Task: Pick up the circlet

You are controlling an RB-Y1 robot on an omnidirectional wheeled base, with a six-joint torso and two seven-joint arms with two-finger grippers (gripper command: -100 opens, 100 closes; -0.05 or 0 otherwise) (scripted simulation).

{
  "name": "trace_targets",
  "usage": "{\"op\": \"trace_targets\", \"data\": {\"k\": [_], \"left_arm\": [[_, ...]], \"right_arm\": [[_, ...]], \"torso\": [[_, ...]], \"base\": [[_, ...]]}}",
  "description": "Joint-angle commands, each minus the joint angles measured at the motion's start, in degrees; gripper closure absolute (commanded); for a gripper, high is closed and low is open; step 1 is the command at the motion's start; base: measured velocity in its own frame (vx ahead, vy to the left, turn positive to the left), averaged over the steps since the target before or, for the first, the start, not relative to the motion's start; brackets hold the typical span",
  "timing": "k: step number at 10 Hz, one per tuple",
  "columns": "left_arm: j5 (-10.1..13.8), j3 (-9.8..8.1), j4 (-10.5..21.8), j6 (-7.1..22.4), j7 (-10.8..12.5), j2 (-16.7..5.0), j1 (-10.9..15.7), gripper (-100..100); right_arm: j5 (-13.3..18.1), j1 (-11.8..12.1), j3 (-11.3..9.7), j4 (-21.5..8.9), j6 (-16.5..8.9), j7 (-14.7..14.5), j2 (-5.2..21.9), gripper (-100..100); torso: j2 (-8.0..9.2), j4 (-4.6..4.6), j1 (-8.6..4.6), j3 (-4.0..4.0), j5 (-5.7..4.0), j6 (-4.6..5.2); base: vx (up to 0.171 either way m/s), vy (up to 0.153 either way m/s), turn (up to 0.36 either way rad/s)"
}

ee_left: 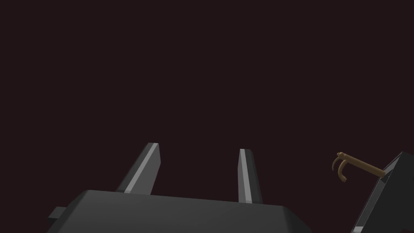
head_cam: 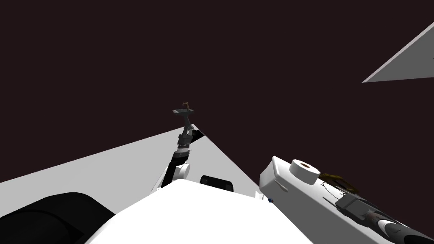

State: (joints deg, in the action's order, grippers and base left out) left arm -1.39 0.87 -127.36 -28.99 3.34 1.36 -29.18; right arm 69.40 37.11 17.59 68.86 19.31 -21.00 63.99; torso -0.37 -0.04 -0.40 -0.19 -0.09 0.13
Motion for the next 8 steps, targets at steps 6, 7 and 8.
{"op": "trace_targets", "data": {"k": [6, 7, 8], "left_arm": [[0.0, 0.0, 0.0, 0.0, 0.0, 0.0, 0.0, 0], [0.0, 0.0, 0.0, 0.0, 0.0, 0.0, 0.0, 0], [0.0, 0.0, 0.0, 0.0, 0.0, 0.0, 0.0, 0]], "right_arm": [[0.0, 0.0, 0.0, 0.0, 0.0, 0.0, 0.0, 0], [0.0, 0.0, 0.0, 0.0, 0.0, 0.0, 0.0, 100], [0.0, 0.0, 0.0, 0.0, 0.0, 0.0, 0.0, 0]], "torso": [[-0.06, -0.03, -0.02, -0.04, 0.03, -0.02], [-0.06, -0.03, -0.02, -0.05, 0.03, -0.03], [-0.07, -0.03, -0.02, -0.05, 0.03, -0.03]], "base": [[0.0, 0.0, 0.0], [0.0, 0.0, 0.0], [0.0, 0.0, 0.0]]}}
